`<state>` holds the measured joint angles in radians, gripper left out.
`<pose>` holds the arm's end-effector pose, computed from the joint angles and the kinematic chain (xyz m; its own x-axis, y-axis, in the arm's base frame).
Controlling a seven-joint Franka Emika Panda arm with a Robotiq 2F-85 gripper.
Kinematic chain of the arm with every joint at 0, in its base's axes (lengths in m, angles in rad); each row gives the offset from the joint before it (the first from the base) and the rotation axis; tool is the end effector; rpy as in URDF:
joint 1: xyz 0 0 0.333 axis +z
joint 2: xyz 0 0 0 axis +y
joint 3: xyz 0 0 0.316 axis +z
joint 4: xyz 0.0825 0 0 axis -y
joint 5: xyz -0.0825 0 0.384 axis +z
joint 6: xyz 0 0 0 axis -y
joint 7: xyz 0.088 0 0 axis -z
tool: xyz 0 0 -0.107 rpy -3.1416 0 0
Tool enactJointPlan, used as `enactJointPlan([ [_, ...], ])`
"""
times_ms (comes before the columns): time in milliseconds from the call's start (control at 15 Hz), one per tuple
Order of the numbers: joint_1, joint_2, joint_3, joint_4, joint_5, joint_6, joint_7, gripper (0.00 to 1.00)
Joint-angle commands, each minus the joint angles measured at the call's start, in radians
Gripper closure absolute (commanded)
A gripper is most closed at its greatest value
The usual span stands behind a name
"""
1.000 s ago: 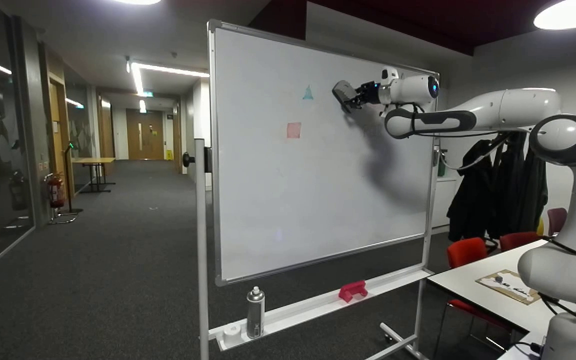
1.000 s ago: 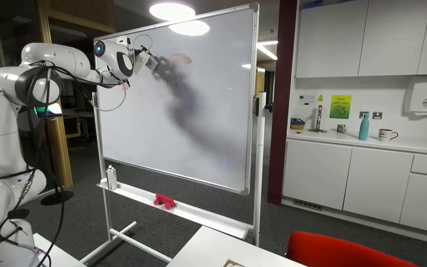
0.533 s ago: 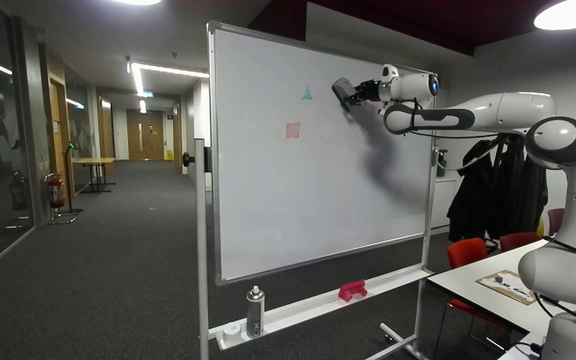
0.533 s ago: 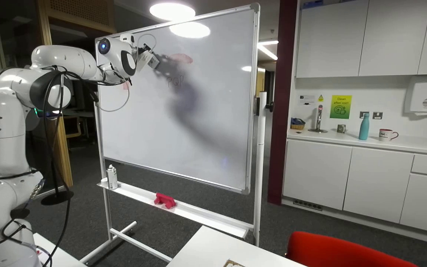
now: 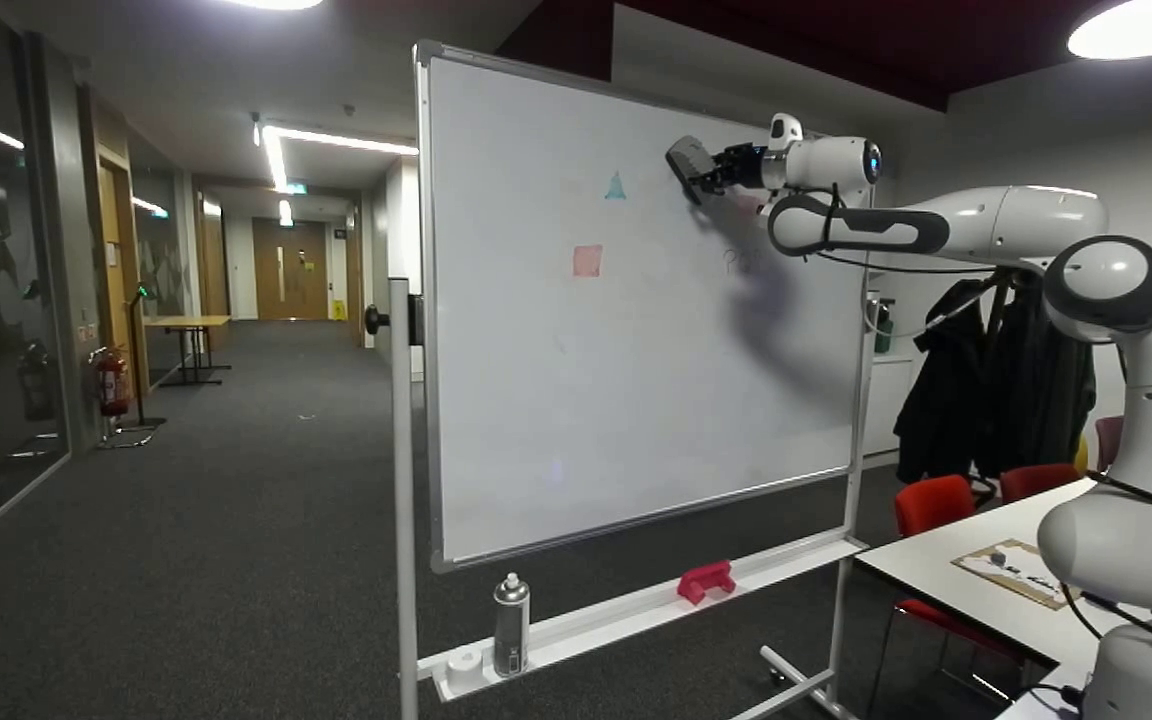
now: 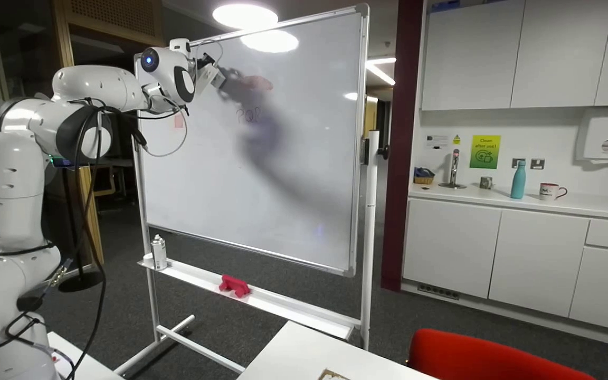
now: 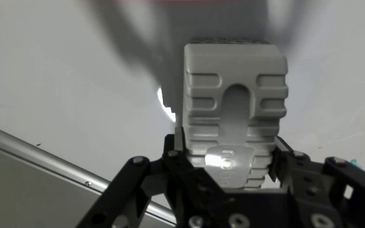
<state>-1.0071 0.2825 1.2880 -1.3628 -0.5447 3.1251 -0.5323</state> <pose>0.5816 0.0595 0.8515 -0.2368 0.6836 0.6903 0.0845 -0.6933 0.7156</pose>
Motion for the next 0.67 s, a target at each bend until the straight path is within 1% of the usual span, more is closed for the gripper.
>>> enactJointPlan([
  [0, 0.065, 0.091, 0.017, 0.100, -0.037, -0.027, -0.101, 0.66],
  [267, 0.082, 0.125, 0.035, 0.090, -0.048, -0.046, -0.166, 0.66],
  [600, 0.060, 0.146, 0.070, 0.020, -0.086, -0.043, -0.236, 0.66],
])
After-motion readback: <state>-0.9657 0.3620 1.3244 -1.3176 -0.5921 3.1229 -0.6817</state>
